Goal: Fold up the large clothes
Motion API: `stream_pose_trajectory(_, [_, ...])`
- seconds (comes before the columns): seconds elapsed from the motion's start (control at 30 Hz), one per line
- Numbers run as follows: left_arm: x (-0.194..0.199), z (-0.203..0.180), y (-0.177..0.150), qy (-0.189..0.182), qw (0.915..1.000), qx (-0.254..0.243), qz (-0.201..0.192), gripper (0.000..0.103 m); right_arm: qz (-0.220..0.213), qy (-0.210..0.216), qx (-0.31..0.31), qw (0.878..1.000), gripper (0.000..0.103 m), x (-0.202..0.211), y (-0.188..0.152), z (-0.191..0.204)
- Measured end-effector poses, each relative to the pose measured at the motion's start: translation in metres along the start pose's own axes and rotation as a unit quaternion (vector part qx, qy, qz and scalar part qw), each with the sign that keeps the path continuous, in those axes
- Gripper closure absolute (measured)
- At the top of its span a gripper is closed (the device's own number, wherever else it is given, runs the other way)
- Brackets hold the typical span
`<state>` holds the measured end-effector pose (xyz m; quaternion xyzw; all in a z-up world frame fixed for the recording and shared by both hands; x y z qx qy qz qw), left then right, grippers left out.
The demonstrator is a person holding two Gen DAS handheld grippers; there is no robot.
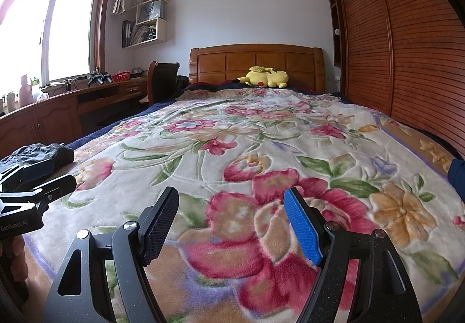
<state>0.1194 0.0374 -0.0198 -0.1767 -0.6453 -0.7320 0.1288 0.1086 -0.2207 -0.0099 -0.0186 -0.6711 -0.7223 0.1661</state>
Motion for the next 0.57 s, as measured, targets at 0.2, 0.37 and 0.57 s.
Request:
stream_pose_trajectory(0.2, [0.0001, 0.0000, -0.0002, 0.000, 1.0000, 0.000, 0.000, 0.019, 0.000, 0.001, 0.000, 1.000, 0.026, 0.0002, -0.0003, -0.0007])
stream_pose_trajectory(0.37, [0.0001, 0.0000, -0.0006, 0.000, 1.0000, 0.000, -0.001, 0.019, 0.000, 0.001, 0.000, 1.000, 0.026, 0.0001, -0.0003, -0.0009])
stream_pose_trajectory(0.57, [0.0000, 0.0002, -0.0010, 0.000, 1.0000, 0.000, -0.001, 0.019, 0.000, 0.001, 0.000, 1.000, 0.026, -0.0002, -0.0003, -0.0010])
Point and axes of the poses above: each gripper's, at about its wrist camera, not at the fingertips, and x roughly against the way its jaws point, z to its left, y to its top, the point moved 7 cm from there along -x, roughly the way its jaws point, and after that the axes turned 6 degrees about -x, right-handed, at the moved point
